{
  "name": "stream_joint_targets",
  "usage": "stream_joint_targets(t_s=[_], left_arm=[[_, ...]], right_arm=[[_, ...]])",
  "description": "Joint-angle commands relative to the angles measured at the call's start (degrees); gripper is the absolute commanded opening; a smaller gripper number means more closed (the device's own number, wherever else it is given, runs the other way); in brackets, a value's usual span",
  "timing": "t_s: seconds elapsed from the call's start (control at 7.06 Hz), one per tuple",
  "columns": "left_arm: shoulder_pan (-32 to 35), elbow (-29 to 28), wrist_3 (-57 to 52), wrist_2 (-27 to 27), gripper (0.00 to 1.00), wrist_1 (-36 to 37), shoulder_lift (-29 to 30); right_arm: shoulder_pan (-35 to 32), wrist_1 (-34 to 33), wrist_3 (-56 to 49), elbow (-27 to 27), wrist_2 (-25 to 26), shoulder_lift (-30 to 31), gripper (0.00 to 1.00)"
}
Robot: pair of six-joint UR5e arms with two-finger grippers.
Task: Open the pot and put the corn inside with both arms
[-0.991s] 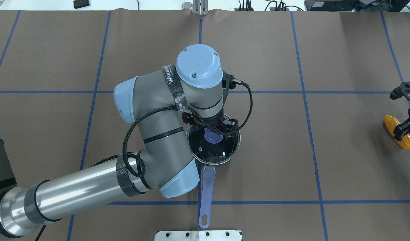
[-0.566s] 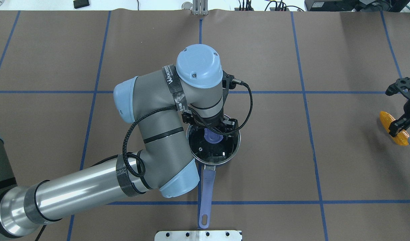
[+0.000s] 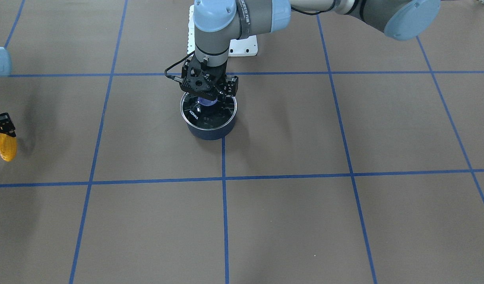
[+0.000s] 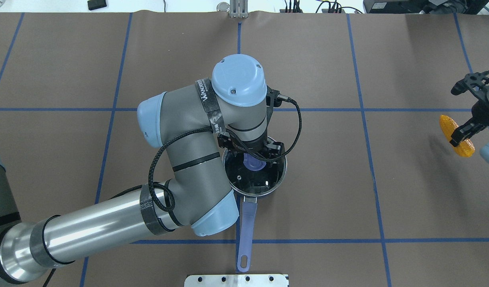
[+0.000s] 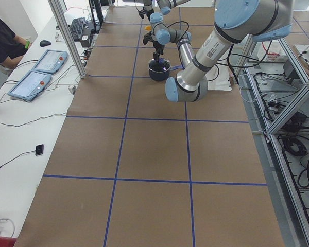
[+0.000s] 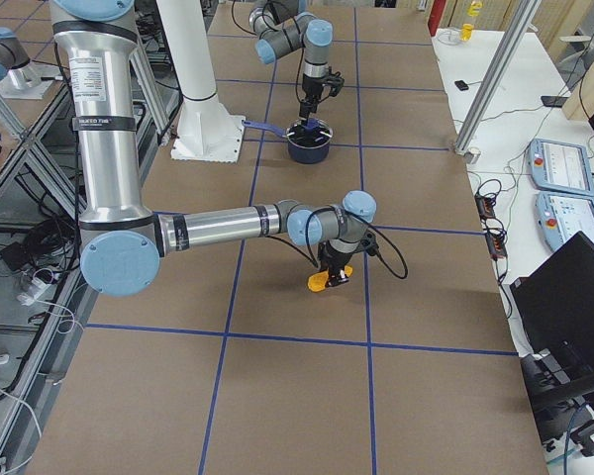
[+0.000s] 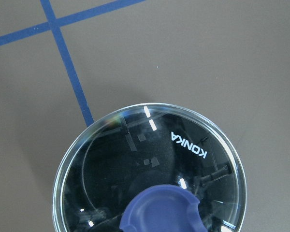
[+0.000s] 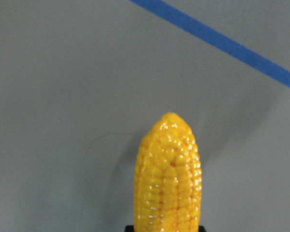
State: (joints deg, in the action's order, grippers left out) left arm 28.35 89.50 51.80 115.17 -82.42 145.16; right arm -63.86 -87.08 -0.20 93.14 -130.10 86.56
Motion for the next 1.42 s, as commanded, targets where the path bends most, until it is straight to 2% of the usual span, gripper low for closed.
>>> stream_joint_targets(t_s=[0.0,0.28,0.42,0.57,0.71,1.27], left_arm=[[-0.83,-0.73,0.05,-0.03,0.99,-0.63,-0.14],[-1.19,-2.66,1.36,-0.03,0.98,-3.35,-0.05],[-1.19,-2.58,1.98,-0.03,0.85,-3.36,-0.05],[-1.10,-2.32,1.99,0.15,0.65,-3.18,-0.05],[-1.10,-2.23,2.07,0.15,0.58,-3.09,-0.05],[0.91,-0.04,1.81,0.41,0.56,-2.57,-0.32]], right_arm=[[-0.39,0.07,0.02,0.29,-0.50,-0.25,0.27],[-0.48,0.07,0.02,0.47,-0.50,-0.17,0.27],[-0.48,0.07,0.02,0.47,-0.50,-0.17,0.27],[-0.48,0.07,0.02,0.55,-0.42,-0.25,0.27],[-0.48,0.07,0.11,0.64,-0.42,-0.34,0.28],[-0.48,-0.28,0.46,2.22,-0.85,-1.56,0.27]])
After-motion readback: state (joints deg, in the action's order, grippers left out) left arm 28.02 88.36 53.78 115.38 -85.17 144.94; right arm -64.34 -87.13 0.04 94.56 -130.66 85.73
